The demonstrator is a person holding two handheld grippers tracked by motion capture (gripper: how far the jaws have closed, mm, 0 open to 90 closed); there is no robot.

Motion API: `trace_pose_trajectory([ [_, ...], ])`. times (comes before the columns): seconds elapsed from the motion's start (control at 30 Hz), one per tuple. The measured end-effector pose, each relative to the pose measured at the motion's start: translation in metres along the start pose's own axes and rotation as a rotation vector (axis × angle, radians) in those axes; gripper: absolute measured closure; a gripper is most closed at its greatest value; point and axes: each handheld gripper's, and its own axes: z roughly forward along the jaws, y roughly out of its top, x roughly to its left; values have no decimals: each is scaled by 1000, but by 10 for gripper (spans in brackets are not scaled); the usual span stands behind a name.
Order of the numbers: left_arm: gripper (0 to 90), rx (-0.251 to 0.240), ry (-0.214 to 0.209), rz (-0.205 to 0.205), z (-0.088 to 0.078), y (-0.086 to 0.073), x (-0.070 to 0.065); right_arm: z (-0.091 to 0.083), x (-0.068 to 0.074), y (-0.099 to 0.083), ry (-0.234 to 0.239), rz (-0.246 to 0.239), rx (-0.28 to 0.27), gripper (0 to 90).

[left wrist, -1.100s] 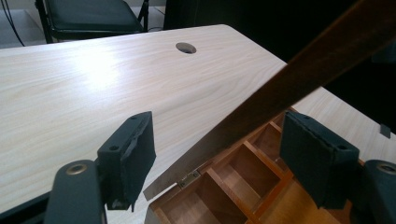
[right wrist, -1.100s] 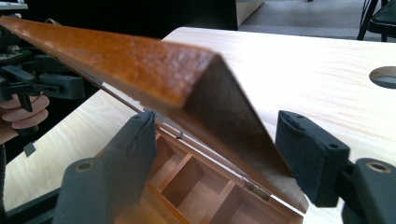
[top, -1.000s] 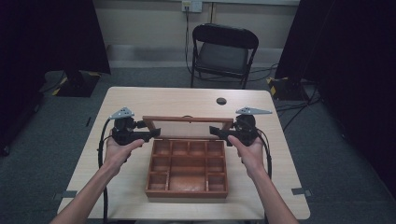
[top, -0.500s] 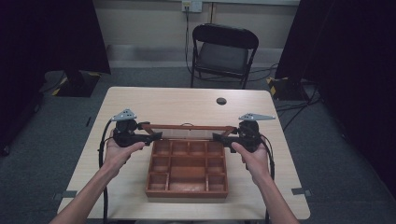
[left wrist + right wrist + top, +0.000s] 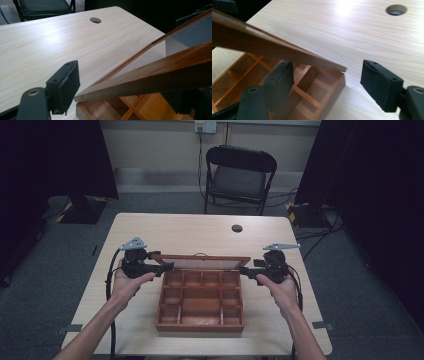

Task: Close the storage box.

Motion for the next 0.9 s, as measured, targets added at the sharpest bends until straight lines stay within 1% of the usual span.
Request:
trace_pose_trajectory([
  [0.07, 212, 1, -5, -12, 0, 0, 1, -3, -4, 0, -14, -1, 1, 271],
  [0.1, 215, -3, -4, -19, 0, 0, 1, -5, -9, -1, -27, 13, 7, 271],
  [0.13, 215, -4, 0, -18, -1, 0, 0, -5, -9, -1, -27, 13, 7, 271],
  [0.17, 215, -3, 2, -11, -1, 0, 1, -9, -12, -1, -29, 16, 0, 292],
  [0.2, 215, -3, -2, -15, -1, 0, 1, -9, -12, -1, -29, 16, 0, 292],
  [0.27, 209, -2, -2, -20, -1, 0, 1, -12, -14, -1, -49, 18, -12, 300],
  [0.37, 209, 0, -3, -13, 0, 0, 0, -16, -16, 0, -57, 25, -29, 300],
  [0.43, 207, 5, -5, -12, 0, -1, -2, -21, -16, 3, -55, 34, -46, 300],
  [0.53, 206, 11, -8, -5, 0, -2, -3, -24, -15, 5, -50, 35, -58, 300],
  [0.6, 206, 16, -16, -11, -1, -2, -4, -27, -13, 8, -47, 28, -72, 304],
  [0.63, 206, 15, -17, -9, -1, -3, -5, -30, -11, 9, -45, 24, -82, 320],
  [0.73, 199, 29, -21, -3, -2, -4, -6, -33, -10, 11, -48, 22, -87, 320],
  [0.83, 193, 26, -24, -3, -3, -7, -8, -36, -9, 14, -42, 23, -94, 322],
  [0.87, 182, 30, -22, -2, -2, -9, -8, -39, -6, 18, -30, 16, -98, 356],
  [0.9, 182, 35, -23, 0, -2, -10, -9, -39, -6, 18, -30, 16, -98, 356],
])
